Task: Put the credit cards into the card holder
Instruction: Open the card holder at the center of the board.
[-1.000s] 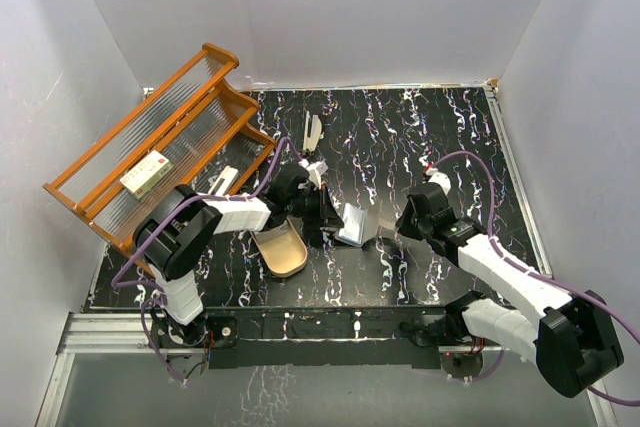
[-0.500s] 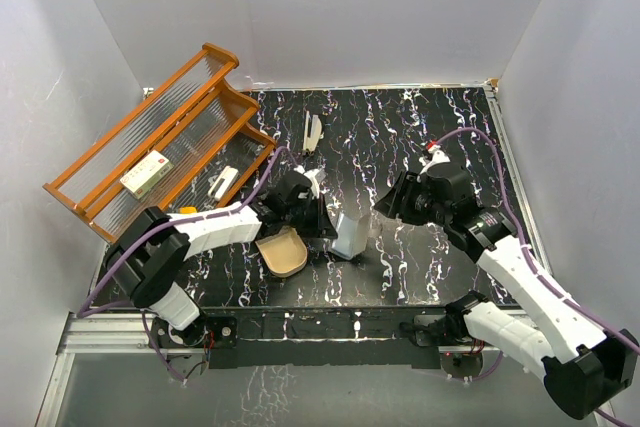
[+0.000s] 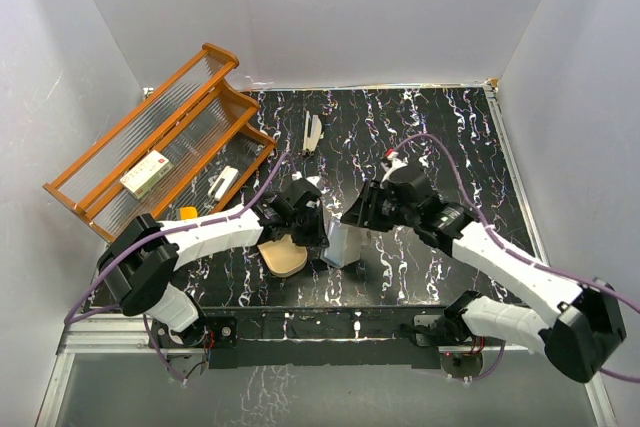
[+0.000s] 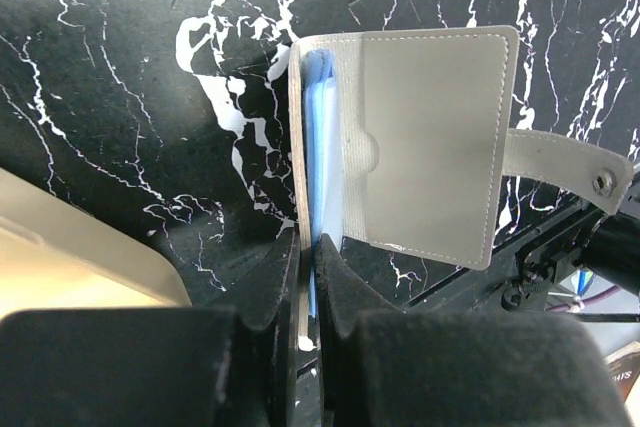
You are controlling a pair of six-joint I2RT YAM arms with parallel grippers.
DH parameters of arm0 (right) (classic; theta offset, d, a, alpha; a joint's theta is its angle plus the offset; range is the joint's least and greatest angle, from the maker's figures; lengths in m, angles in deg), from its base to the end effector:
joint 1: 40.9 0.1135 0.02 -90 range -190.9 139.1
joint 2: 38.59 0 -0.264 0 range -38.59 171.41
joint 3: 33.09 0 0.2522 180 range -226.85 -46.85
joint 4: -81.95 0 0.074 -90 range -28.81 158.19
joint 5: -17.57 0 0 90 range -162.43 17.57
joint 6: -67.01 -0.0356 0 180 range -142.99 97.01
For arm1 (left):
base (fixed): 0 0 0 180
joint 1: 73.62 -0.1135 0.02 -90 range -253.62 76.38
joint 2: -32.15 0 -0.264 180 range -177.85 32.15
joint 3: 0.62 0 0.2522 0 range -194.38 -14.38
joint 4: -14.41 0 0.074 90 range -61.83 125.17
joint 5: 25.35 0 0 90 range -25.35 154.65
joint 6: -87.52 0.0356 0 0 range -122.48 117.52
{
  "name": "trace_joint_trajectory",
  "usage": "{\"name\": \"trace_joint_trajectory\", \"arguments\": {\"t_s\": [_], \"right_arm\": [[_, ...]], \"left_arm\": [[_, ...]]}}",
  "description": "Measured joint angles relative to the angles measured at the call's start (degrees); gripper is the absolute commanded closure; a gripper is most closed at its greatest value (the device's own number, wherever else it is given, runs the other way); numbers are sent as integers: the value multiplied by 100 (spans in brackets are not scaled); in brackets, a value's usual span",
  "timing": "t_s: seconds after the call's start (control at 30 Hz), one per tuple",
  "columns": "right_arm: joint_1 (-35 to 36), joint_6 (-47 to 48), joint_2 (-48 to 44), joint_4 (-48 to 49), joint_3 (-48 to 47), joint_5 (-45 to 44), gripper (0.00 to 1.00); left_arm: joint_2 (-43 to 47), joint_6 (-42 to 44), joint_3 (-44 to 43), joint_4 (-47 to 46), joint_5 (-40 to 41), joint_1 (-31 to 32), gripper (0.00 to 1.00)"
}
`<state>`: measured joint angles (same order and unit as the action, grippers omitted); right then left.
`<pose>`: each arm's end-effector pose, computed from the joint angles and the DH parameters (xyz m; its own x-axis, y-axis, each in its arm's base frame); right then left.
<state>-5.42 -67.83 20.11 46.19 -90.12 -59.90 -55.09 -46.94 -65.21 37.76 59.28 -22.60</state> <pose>0.1757 0.1347 0.2656 -0.8494 0.2399 -0.4701 -0.1522 0.7415 0.6534 0.1962 -0.2478 0.2013 -0.8937 -0.0041 -0.4487 0.2647 0.8026 -0.5346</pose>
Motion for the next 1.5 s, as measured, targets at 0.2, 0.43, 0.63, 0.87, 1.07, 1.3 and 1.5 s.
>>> {"name": "trace_joint_trajectory", "arguments": {"t_s": [0.2, 0.43, 0.63, 0.87, 1.07, 1.3, 1.5], "right_arm": [[267, -201, 675, 614, 428, -243, 64], [267, -203, 844, 968, 1244, -472, 66], [267, -201, 844, 1416, 1615, -485, 66], [267, -214, 1008, 1823, 1694, -479, 65], [267, -330, 1036, 2013, 1700, -466, 59], [267, -737, 846, 2260, 1860, -426, 52], [267, -1003, 846, 2485, 1875, -321, 46]], "left_arm": [[26, -146, -9, 122, 144, 37, 92], [422, -247, 262, -280, 46, 48, 88], [507, -310, 721, -960, -319, 50, 88], [507, -313, 883, -1320, -474, 52, 86], [507, -358, 1093, -1552, -575, 52, 87], [507, -365, 1119, -1600, -581, 52, 88], [507, -365, 1119, -1600, -581, 55, 87]]}}
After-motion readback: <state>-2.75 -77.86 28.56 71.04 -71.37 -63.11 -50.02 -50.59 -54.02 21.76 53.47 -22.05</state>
